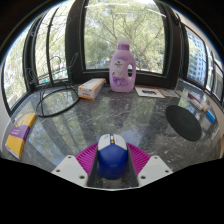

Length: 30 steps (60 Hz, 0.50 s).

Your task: Arrange mouse

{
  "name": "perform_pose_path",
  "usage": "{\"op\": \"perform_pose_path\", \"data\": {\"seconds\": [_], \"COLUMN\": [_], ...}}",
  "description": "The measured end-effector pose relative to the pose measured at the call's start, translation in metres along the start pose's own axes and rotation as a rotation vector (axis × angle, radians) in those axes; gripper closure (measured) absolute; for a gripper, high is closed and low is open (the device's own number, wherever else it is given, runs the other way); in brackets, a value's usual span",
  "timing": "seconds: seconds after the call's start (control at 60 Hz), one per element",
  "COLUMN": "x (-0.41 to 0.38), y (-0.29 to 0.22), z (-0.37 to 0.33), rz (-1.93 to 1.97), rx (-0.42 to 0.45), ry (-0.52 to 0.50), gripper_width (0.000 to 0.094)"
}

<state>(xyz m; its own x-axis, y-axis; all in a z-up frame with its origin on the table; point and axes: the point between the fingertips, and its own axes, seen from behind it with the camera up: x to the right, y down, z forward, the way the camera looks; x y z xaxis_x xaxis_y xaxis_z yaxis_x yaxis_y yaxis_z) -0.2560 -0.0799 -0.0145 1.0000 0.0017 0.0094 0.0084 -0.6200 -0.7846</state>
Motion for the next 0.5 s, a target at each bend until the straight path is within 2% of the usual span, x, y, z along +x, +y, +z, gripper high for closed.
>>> {"op": "perform_pose_path", "data": {"seconds": [0.217,0.3,0.4,0.5], "x": [-0.004,-0.010,-0.019,-0.015], "y": [-0.002,-0.014,-0.069,-0.158], "z": [0.001,-0.002,-0.029,-0.080], "rz": [-0.039,-0.049,-0.082,-0.072], "rx": [-0.014,0.004,0.110,0.283], "ry": [-0.022,-0.051,-0.105,-0.177], "gripper_width": [0.0560,0.0579,0.0580,0.0582]}}
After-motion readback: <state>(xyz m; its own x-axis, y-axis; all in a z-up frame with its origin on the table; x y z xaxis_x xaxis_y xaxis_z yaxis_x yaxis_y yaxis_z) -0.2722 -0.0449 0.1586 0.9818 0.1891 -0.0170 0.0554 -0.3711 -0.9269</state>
